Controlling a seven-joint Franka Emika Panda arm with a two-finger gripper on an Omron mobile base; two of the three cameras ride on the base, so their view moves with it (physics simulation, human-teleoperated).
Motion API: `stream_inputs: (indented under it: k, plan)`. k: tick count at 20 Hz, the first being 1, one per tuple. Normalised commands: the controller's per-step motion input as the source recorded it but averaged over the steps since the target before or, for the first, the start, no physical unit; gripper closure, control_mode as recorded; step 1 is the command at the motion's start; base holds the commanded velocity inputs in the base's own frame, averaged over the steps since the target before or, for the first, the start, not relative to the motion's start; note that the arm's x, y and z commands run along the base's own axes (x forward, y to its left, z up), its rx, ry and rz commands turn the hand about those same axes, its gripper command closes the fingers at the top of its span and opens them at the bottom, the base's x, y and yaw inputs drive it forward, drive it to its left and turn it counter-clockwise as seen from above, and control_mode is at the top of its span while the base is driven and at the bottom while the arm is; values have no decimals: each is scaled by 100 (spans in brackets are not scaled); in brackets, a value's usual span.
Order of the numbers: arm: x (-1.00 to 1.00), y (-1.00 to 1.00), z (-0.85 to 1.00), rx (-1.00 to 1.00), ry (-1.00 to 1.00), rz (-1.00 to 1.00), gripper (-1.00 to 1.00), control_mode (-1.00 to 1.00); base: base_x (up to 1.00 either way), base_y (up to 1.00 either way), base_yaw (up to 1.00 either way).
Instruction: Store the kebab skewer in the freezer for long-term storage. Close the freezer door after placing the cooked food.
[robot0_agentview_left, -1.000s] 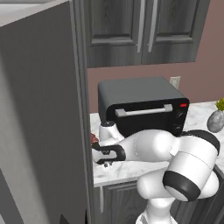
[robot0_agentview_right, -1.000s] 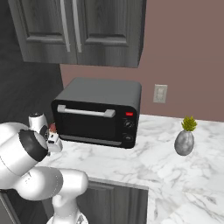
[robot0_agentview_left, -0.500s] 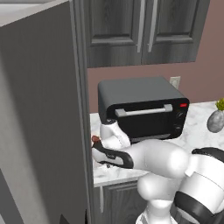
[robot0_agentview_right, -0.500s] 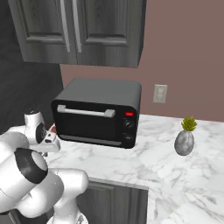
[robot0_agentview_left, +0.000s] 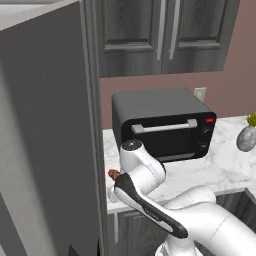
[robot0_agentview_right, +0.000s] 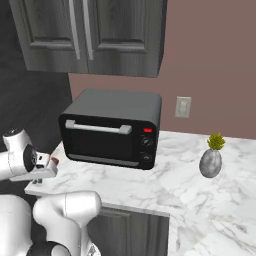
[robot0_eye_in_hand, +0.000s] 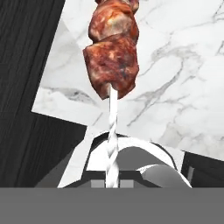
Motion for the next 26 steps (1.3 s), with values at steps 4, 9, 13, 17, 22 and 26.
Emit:
stream_inputs:
  k: [4,9,13,17,22,26]
  plan:
    - [-48,-23,87,2,-26,0,100,-100,0,0,0]
    - [-40,-34,68,15,-38,0,100,-100,0,0,0]
    - [-33,-37,67,22,-31,0,100,-100,0,0,0]
    - [-39,-42,65,23,-23,0,100,-100,0,0,0]
    - [-35,-62,27,17,-19,0,100,-100,0,0,0]
    - [-21,-50,3,-3,-4,0,100,-100,0,0,0]
